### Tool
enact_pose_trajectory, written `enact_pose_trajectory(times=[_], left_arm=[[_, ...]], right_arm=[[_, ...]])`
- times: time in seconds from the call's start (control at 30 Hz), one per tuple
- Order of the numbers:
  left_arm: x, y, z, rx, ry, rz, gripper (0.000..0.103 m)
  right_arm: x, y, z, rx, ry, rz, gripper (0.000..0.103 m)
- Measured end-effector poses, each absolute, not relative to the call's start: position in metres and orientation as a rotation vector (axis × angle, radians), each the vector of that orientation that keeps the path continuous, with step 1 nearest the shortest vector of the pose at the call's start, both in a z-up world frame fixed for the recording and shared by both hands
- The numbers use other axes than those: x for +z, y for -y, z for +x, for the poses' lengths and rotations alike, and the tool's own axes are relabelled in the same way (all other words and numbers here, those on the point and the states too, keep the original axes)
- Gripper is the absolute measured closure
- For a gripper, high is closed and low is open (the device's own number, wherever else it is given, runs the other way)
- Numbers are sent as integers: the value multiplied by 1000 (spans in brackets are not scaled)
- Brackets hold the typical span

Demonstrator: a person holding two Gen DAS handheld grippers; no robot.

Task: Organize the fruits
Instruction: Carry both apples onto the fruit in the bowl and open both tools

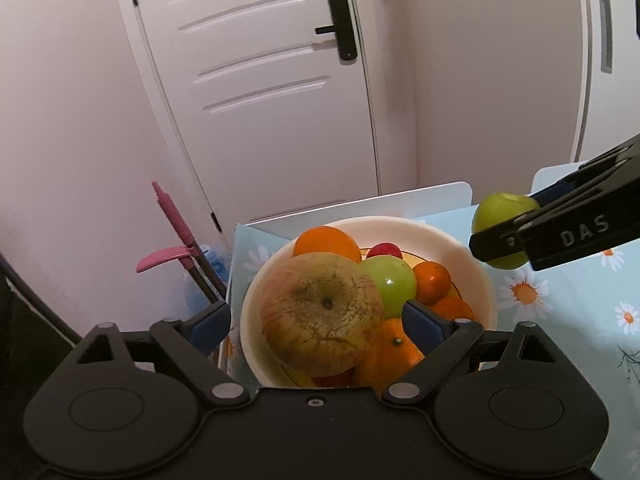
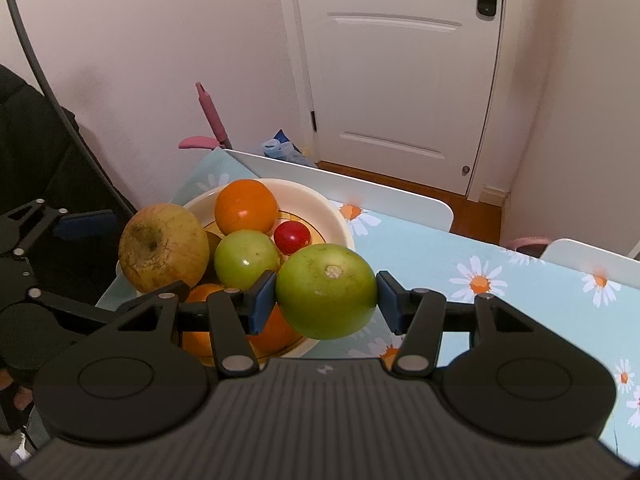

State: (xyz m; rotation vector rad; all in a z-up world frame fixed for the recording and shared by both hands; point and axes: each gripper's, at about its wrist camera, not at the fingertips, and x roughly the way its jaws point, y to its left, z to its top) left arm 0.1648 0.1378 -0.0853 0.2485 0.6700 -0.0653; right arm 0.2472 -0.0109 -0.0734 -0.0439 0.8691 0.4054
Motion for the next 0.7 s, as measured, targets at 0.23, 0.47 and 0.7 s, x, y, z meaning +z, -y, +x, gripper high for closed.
enact_pose_trajectory(times=[0.23, 0.47, 0.7], left_arm=[[-79, -142, 152, -51, -681, 220, 8], [-79, -145, 144, -49, -695, 204, 8], [-82, -148, 143, -72, -703, 215, 8]], right_arm=[[-81, 2, 253, 438, -866, -65, 34], [-97, -7, 260, 476, -854, -78, 34], [-107, -11, 254, 499, -811, -82, 34]])
